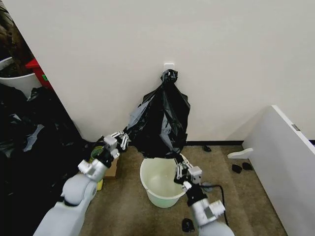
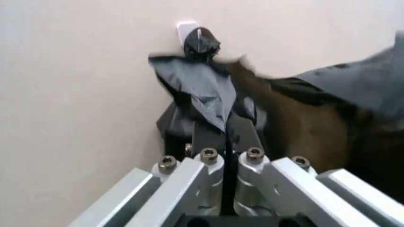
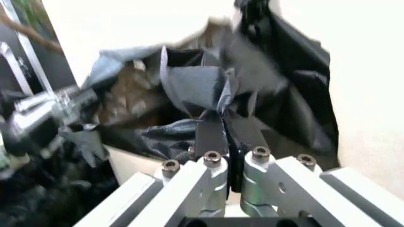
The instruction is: Place the garbage bag over the trash bin.
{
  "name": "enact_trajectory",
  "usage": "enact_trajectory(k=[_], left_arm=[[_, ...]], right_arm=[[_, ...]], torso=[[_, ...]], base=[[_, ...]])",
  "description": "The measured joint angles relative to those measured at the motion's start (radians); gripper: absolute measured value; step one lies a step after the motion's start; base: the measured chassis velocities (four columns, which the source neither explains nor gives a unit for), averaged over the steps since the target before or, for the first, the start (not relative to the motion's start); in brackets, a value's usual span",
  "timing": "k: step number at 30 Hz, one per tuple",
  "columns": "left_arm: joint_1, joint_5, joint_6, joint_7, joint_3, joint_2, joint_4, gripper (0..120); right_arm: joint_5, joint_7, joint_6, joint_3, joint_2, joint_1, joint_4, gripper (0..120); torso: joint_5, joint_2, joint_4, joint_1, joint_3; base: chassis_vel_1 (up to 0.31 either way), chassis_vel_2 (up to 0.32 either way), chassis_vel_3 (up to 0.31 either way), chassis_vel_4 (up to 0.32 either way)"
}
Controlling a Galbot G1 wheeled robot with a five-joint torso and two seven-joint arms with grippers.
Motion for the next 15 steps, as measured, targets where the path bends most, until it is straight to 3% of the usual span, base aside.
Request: enact_trajectory(k=[9, 15], left_arm=[[0.093, -0.033, -0.030, 0.022, -0.022, 0.011, -0.118, 0], [0.134, -0.155, -0.037, 0.101, -0.005, -0.025, -0.153, 0]], right_arm=[[-0.009, -0.037, 0.052, 0.025, 0.014, -0.111, 0.102, 0], [-0.027, -0.099, 0.104, 0.065, 0.026, -0.117, 0.118, 0]], torso=[[0.0000, 0.000, -0.0001, 0.000, 0.000], [0.0000, 0.000, 0.0000, 0.000, 0.000]], base=[[0.000, 0.000, 0.000, 0.000], [0.000, 0.000, 0.000, 0.000]])
